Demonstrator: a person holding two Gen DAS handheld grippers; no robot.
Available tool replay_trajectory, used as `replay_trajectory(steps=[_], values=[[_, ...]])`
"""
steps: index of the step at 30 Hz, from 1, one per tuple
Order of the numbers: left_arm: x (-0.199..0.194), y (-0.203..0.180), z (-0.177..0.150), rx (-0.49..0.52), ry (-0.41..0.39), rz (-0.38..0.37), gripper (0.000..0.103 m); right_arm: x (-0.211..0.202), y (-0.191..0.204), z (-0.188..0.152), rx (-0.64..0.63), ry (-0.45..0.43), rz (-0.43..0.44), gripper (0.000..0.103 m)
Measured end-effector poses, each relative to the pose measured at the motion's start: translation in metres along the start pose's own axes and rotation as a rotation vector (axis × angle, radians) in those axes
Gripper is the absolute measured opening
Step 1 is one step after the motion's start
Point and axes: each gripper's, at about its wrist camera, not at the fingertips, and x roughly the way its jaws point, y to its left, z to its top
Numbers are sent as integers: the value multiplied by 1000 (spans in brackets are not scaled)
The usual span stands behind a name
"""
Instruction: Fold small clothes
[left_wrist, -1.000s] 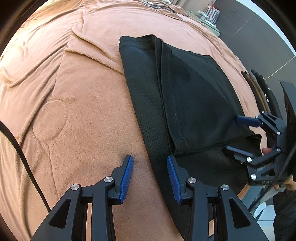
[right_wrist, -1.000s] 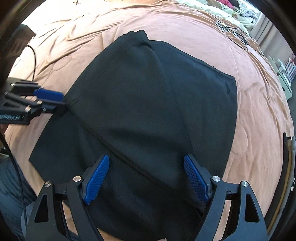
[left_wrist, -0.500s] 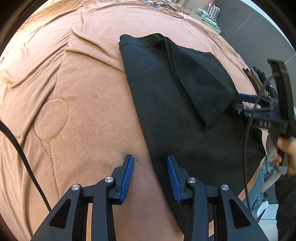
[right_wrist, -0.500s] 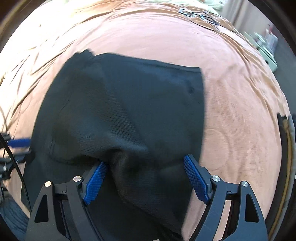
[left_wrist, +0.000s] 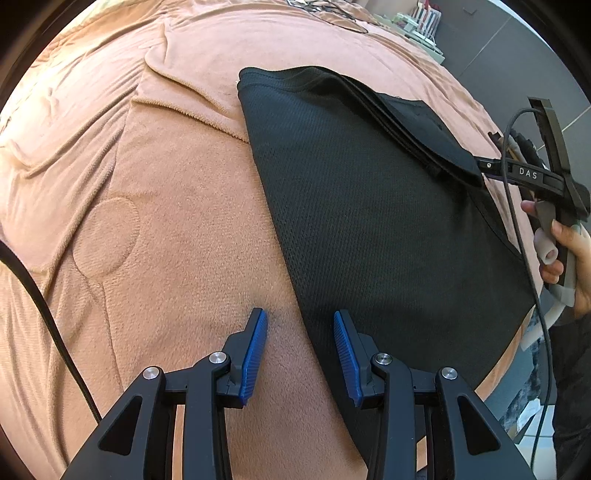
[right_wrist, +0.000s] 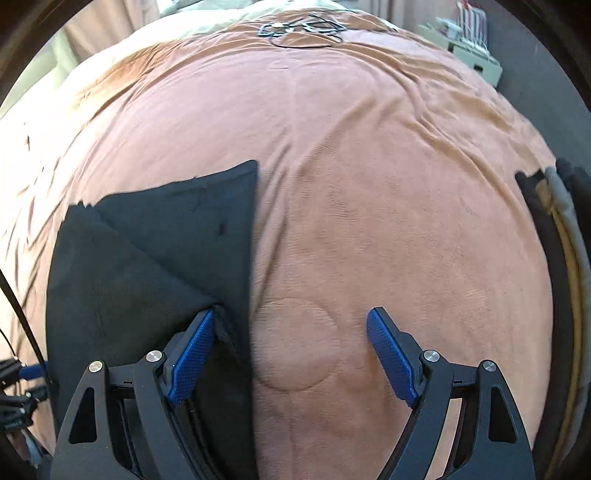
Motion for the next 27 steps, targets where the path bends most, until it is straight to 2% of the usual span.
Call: replay_trajectory(steps=[3,9,16,22,25,27], values=[[-6,0,1,-9,-10,-11,41,-9,-4,-7,-18,-10,34,82],[-21,3,12,-15,-61,-18,41,-36,-5,-17,-167,0,69,82],[-9,6,36,-29,-70,4,41,-41,24,-24,-350,-3,25,82],[3,6,50,-23,-69,18,41,-25,59,-29,-472,22,-22,85],[7,5,55,-17,-70,25,41,-14,66,-21,-466,30,-28,85],[8,4,59,-10,-71,31,41,-8,62,-9,-417,32,-16,85]])
